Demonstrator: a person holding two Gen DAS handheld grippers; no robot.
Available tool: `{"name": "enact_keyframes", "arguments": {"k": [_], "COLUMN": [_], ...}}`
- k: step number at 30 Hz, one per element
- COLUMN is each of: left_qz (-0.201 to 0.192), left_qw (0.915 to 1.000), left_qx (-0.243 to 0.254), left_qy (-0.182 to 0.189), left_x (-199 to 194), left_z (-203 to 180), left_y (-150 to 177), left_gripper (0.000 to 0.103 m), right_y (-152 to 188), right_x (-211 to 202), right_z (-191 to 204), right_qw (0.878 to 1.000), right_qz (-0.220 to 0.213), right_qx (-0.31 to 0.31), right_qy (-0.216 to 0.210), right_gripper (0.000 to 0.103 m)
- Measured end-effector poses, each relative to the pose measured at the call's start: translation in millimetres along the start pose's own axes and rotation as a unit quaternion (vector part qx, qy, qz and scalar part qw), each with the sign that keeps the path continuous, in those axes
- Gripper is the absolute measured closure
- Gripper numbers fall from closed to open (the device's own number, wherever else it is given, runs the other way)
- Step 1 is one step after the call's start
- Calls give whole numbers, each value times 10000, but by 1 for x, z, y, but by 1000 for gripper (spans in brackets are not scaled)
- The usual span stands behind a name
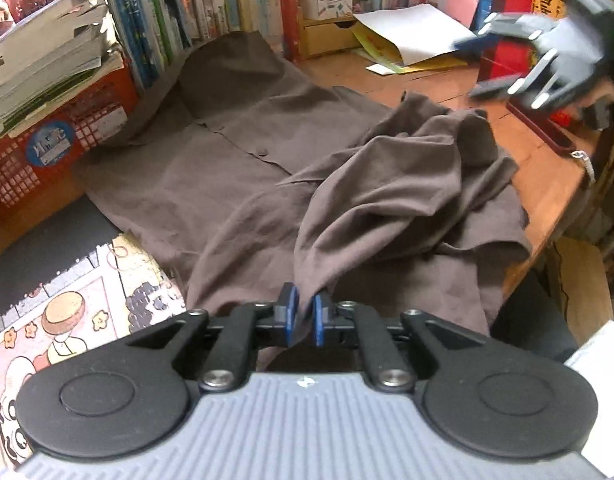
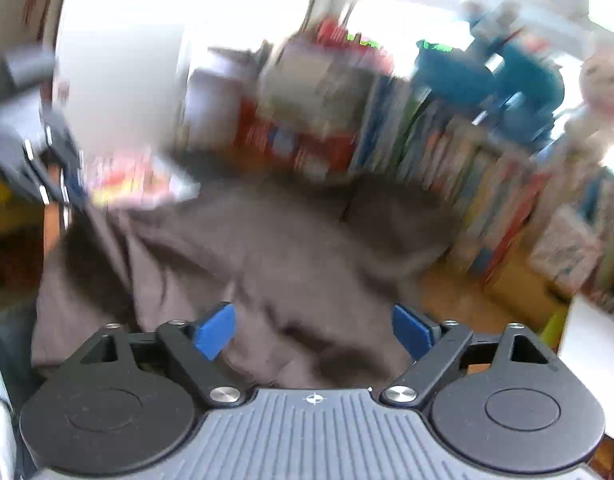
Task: Fold clothes
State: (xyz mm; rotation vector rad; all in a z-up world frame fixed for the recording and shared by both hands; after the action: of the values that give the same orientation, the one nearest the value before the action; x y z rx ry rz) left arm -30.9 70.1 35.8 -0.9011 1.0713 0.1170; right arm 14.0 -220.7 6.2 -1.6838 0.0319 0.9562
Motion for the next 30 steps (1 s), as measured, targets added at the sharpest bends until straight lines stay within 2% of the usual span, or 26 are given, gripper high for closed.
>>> {"name": "enact_keyframes", "arguments": {"k": [1, 2, 3, 4, 7, 10, 12, 14, 15, 16, 17, 18, 19, 21, 24, 27, 30], "left_qz": [74, 163, 281, 413, 462, 69, -192, -334, -405, -400, -361, -267, -138, 60, 192, 94, -25], "left_qw": [10000, 9998, 9995, 9990, 9988, 9995, 9991, 9986, 9982, 9982, 9982, 9983, 9984, 9979, 9973, 9988, 9980], "left_qx": [-4, -10, -17, -24, -123, -301, -372, -414, -436, -447, -454, -449, -430, -420, -367, -149, -218], "left_qy": [46, 95, 130, 160, 135, -40, -111, -37, -1, 79, 179, 262, 350, 498, 614, 456, 597], "left_x": [3, 7, 10, 13, 10, -10, -14, -6, -3, 6, 17, 29, 41, 57, 67, 63, 60], "left_z": [-3, -6, -10, -13, -12, 3, 12, 19, 22, 21, 19, 16, 11, -2, -23, -39, -42], "left_y": [3, 7, 12, 17, 24, 16, 4, -7, -13, -17, -19, -19, -17, -7, 9, 18, 21], "left_gripper": [80, 79, 79, 79, 79, 78, 69, 54, 53, 53, 53, 53, 53, 53, 53, 52, 52], "right_y": [3, 8, 16, 23, 46, 61, 64, 62, 58, 51, 41, 29, 14, -16, -57, -86, -96], "right_x": [13, 21, 22, 23, 26, 21, 12, 5, 0, -7, -14, -20, -23, -18, 16, 70, 124], "right_z": [6, 10, 13, 15, 23, 25, 18, 14, 14, 12, 10, 8, 7, 11, 26, 55, 93], "right_qw": [9997, 9991, 9982, 9970, 9916, 9857, 9842, 9844, 9864, 9888, 9904, 9907, 9891, 9838, 9764, 9700, 9634], "right_qz": [227, 428, 591, 753, 1240, 1581, 1637, 1572, 1424, 1200, 941, 659, 401, 106, 99, 529, 1212], "right_qx": [-56, -72, -29, 13, 141, 269, 447, 578, 632, 731, 873, 1052, 1250, 1505, 1555, 1398, 1123], "right_qy": [4, -20, -86, -152, -348, -524, -512, -539, -522, -507, -515, -554, -667, -971, -1499, -1917, -2110], "right_gripper": [49, 62, 87, 95, 95, 94, 94, 89, 79, 61, 49, 28, 17, 14, 13, 14, 18]}}
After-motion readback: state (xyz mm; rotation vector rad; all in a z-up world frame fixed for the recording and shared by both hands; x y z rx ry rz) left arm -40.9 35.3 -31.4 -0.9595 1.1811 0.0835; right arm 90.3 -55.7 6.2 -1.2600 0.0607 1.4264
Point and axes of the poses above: each gripper's, at about its wrist camera, not at the fingertips, and x roughly the way its jaws point, z to its left, y to its underside, the point moved 3 cm from there along x, roughly the way its jaws point, and after that the axes turned 13 degrees about x, right-handed, at the moved point
